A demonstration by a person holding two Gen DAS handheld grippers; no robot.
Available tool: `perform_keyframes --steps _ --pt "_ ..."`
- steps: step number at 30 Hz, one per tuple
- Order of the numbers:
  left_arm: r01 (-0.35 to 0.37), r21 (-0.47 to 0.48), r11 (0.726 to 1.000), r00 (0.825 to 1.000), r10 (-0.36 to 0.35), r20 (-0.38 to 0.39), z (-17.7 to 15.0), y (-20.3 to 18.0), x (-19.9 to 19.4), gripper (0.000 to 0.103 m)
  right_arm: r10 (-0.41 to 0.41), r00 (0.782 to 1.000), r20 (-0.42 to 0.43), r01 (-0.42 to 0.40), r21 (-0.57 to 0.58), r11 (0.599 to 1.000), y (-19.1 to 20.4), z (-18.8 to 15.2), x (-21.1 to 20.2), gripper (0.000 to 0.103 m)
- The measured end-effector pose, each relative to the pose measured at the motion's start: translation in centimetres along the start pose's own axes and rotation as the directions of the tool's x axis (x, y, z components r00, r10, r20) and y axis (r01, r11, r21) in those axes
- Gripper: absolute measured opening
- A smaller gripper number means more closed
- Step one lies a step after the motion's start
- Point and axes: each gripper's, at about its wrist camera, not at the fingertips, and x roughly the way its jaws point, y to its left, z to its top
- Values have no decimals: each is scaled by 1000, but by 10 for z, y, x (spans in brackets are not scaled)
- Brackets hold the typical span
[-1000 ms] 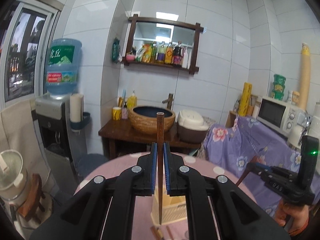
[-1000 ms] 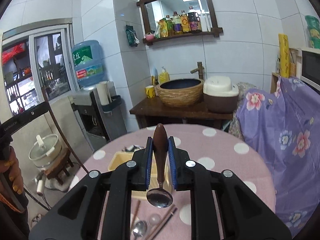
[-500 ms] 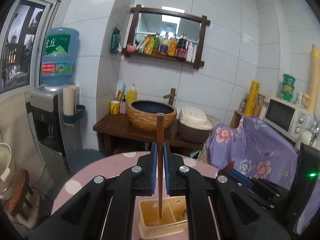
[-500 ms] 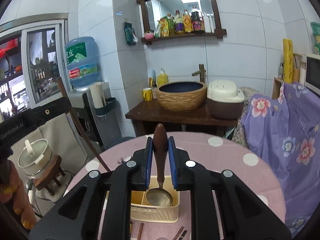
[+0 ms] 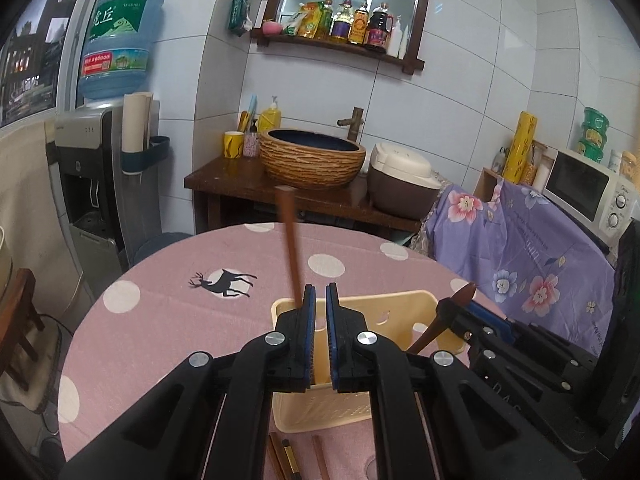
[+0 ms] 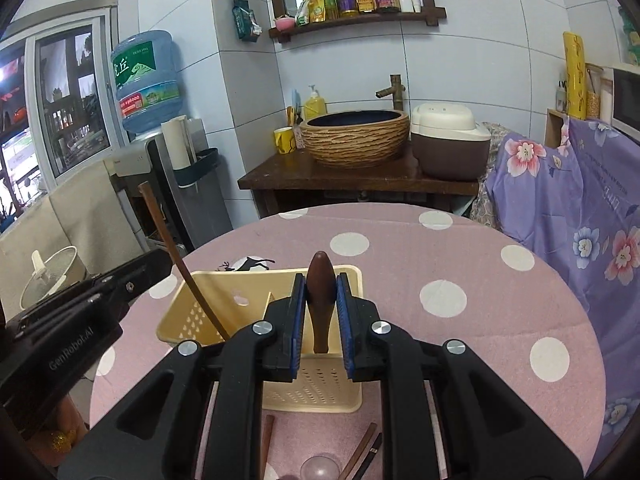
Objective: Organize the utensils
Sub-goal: 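Lower the chopstick into the cream holder with the left tool while the right tool drops the spoon in, then grasp another brown chopstick with the left tool while the right tool grasps the black chopstick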
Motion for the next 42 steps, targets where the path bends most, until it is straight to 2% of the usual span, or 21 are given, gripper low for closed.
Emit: perform_keyframes --steps 5,6,7,8,9,10,11,15,19,23,26,32,42 --pt "7 -12 1000 1000 -7 -1 -3 1 -3 7 -9 999 31 9 -6 1000 -1 -3 -7 18" --pt "11 -15 1000 1000 -11 0 -4 2 -6 9 -6 999 44 6 3 1000 -3 -4 -12 19" --pt "20 -19 1000 1000 -20 4 -6 3 -9 12 -1 999 52 0 14 1000 -6 -6 -17 25" --pt "30 -23 999 1000 -29 10 -9 5 -15 26 -1 998 62 0 30 1000 -10 -10 -25 37" --pt "33 -24 999 999 -33 16 -13 8 -22 47 -11 998 69 8 38 999 -11 -14 -31 48" --pt "32 -22 999 999 -32 21 -17 11 -27 55 -20 997 72 17 39 999 -14 -19 -38 49" --pt "23 -12 1000 999 -23 23 -24 14 -34 59 -30 997 70 28 35 999 -16 -26 -44 51" --pt "-20 24 999 999 21 -43 -61 26 -49 63 -68 997 -22 68 10 998 -25 -67 -57 64" --pt "-44 40 998 988 49 -145 -106 37 -57 63 -115 985 -128 114 -15 993 -30 -119 -61 67" --pt "-82 104 991 977 101 -186 -140 34 -65 63 -135 969 -206 128 -44 991 -23 -165 -67 68" --pt "-96 142 985 970 125 -210 -156 30 -65 63 -148 959 -242 133 -76 988 -16 -184 -66 72" --pt "-74 170 983 958 117 -260 -170 23 -57 59 -149 943 -296 121 -112 986 1 -203 -60 73" --pt "-76 223 972 937 146 -316 -184 8 -39 55 -179 923 -339 141 -135 981 3 -202 -51 75"
